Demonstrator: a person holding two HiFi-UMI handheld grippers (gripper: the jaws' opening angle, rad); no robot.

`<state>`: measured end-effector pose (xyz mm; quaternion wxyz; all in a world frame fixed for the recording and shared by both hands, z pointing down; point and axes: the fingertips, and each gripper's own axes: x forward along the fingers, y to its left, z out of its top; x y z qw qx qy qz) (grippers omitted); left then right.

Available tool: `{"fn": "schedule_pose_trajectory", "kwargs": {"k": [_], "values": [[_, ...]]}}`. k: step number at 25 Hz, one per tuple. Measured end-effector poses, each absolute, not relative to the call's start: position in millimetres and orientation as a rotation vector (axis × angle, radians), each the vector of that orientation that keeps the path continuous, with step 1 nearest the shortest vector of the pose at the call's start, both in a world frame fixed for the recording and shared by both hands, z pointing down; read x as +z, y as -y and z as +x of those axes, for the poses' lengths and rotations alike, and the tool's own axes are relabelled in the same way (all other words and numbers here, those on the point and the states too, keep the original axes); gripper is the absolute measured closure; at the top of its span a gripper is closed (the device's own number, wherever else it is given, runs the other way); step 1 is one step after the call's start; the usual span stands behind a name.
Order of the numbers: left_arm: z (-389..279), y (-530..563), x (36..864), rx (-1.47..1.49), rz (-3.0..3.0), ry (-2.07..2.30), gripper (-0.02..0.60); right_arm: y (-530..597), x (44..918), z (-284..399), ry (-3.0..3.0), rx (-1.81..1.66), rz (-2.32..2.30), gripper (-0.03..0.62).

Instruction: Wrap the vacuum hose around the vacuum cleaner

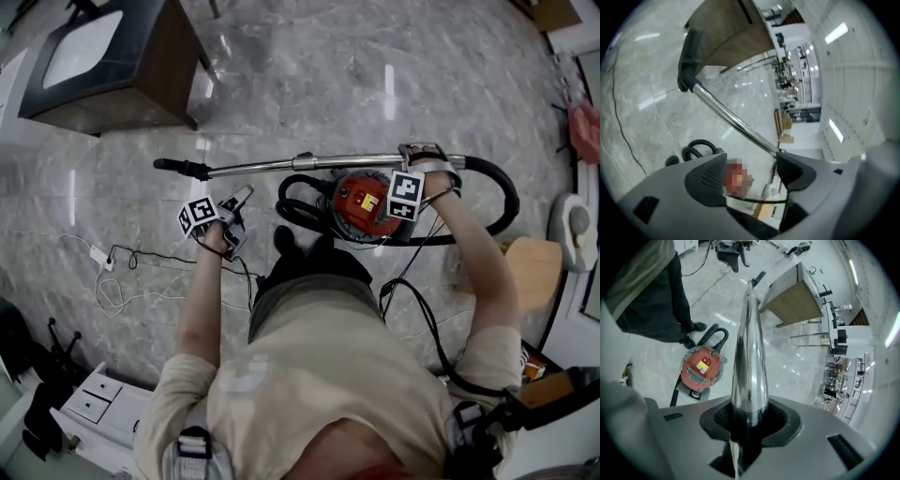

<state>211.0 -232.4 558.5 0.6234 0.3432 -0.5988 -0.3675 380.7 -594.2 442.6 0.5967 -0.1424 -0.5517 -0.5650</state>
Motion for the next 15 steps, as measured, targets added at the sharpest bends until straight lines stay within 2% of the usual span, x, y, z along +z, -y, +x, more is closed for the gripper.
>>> {"fn": "schedule_pose_trajectory", "kwargs": {"k": [6,11,15], "values": [[268,248,531,-0.128,1.167,1.516,0.264,611,455,383,1.147,-1.286,-0.273,0.477],[279,326,500,0.463,1.449,1.678,0.264,635,451,393,1.094,-1.321,-0.283,0.477],[301,391,491,0.904,1.638,1.602,0.264,632,454,399,1.094,-1.386,-0.336,0.477]]}}
